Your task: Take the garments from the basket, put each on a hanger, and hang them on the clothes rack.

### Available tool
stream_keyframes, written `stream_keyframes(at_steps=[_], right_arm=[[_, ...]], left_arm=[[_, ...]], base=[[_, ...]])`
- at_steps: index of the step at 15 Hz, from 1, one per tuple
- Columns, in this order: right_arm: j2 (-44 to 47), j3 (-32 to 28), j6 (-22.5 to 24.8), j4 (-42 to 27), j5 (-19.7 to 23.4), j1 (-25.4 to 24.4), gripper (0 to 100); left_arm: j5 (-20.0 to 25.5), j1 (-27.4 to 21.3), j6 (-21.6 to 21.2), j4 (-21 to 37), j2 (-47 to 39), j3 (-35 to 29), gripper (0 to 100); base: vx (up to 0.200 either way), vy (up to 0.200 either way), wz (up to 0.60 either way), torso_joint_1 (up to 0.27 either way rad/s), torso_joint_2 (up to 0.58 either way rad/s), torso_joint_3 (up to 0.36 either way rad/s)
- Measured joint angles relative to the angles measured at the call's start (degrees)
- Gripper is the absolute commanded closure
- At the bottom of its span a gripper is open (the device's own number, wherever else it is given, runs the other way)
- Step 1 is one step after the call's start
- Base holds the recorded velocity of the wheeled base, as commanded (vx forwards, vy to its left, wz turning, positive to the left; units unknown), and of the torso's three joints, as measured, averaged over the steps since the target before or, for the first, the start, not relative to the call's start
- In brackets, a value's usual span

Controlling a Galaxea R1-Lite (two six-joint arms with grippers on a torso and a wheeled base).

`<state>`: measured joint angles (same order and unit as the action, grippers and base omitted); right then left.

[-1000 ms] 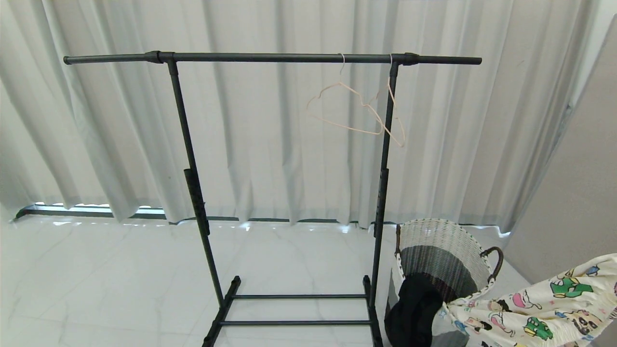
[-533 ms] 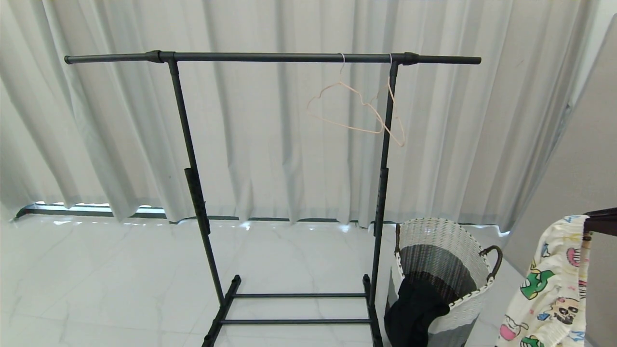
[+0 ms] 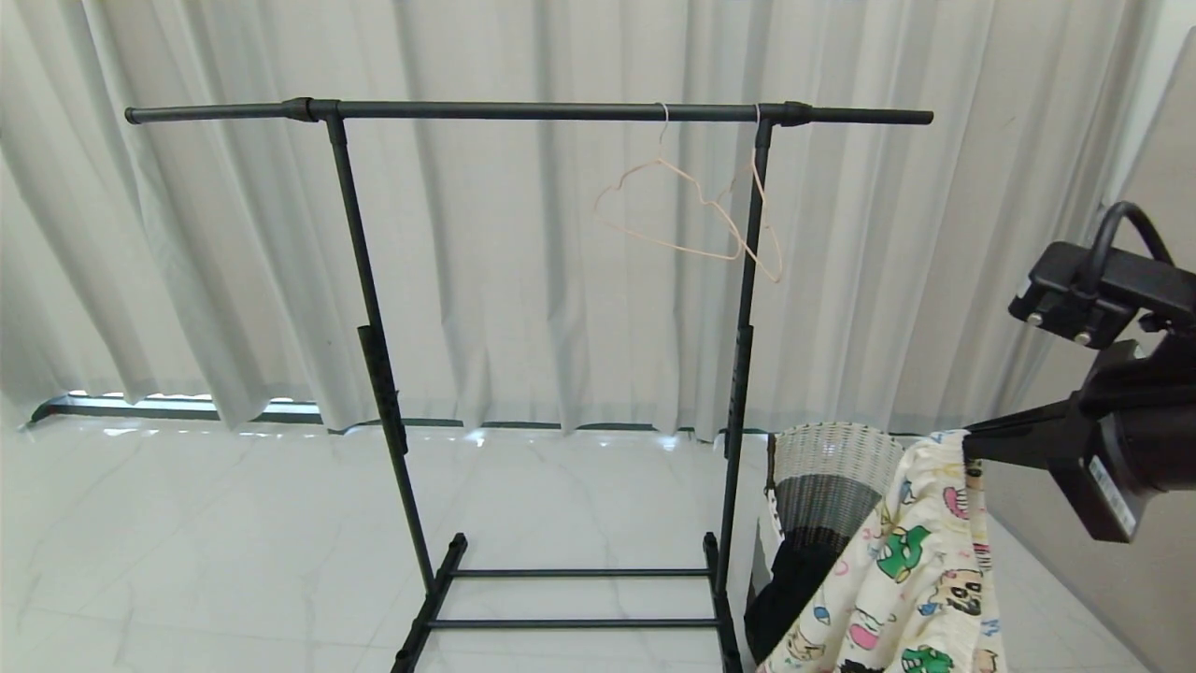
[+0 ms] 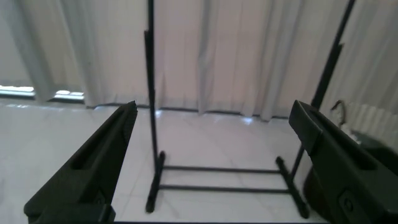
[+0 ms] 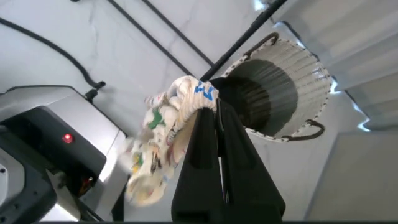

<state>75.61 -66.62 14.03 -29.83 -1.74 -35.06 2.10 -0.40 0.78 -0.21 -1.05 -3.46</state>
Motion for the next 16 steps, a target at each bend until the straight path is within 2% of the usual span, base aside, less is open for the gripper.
stream_keyframes(at_steps=[3,5,8,9,11,14,16], right_arm=[[2.95,-0.05,-3.22,2.93,0.05,-2.47,100],[4.72,-0.49,-4.53,5.85,-0.02,-4.27,100],[6.94,-2.89,-5.12,6.05,-0.04,-5.38,100],[7.80,-4.41,-5.63,6.11,-0.02,-5.64,100],[10.00,-8.57,-7.55,6.13,-0.06,-6.83,100],[13.20,-13.84,-8.84,6.07,-0.09,-9.29,100],[14.21,-15.24,-8.95,6.02,-0.11,-10.36,100]], left_arm=[[1.67,-1.46,2.26,-0.23,-9.47,-9.96,0],[2.39,-2.12,3.01,-0.41,-21.10,-18.83,0],[2.36,-5.22,3.68,-0.63,-40.29,-33.46,0],[1.60,-8.25,3.84,-0.61,-46.00,-37.22,0],[-2.10,-18.16,4.08,-0.57,-55.24,-41.55,0],[-6.50,-33.24,5.56,-0.55,-65.40,-42.51,0],[-7.27,-41.44,8.36,-0.57,-70.75,-42.57,0]], base=[[0.000,0.000,0.00,0.000,0.00,0.000],[0.000,0.000,0.00,0.000,0.00,0.000],[0.000,0.000,0.00,0.000,0.00,0.000],[0.000,0.000,0.00,0.000,0.00,0.000],[0.000,0.000,0.00,0.000,0.00,0.000],[0.000,0.000,0.00,0.000,0.00,0.000],[0.000,0.000,0.00,0.000,0.00,0.000]])
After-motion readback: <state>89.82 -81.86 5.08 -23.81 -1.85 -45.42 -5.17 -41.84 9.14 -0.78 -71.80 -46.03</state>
